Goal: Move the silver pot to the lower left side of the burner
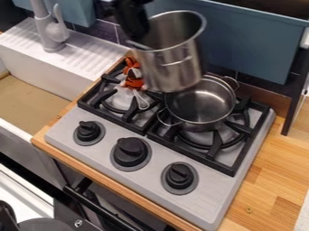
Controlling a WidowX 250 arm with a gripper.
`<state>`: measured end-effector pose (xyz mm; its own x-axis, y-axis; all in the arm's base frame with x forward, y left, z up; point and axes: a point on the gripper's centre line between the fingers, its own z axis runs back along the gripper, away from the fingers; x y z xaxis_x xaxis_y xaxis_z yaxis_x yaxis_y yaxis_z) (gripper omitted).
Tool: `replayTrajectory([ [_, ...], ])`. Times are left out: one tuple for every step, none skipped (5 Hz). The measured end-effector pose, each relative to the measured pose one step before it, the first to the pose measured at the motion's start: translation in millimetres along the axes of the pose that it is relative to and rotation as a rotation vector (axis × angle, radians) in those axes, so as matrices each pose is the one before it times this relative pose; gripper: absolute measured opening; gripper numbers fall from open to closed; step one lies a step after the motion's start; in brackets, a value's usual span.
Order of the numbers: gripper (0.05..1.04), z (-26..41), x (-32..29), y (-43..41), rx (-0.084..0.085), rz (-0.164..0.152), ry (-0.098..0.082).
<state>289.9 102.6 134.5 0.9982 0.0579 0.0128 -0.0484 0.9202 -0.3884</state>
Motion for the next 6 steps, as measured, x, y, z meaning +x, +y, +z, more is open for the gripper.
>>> replayTrajectory([
  [0.053, 16.43, -8.17, 20.28, 0.0355, -0.0438, 0.0029],
  [0.053, 9.17, -10.30, 16.56, 0.0051, -0.0292, 0.0144],
  [0.053, -2.25, -10.54, 18.79, 0.0107, -0.0429, 0.0229],
  [0.053, -5.04, -8.53, 16.65, 0.0451, -0.0337, -0.0073],
  [0.053, -15.66, -2.48, 8.96, 0.0240, -0.0018, 0.0094],
  [0.053, -13.93, -1.94, 1.71, 0.0138, 0.0066, -0.0058],
])
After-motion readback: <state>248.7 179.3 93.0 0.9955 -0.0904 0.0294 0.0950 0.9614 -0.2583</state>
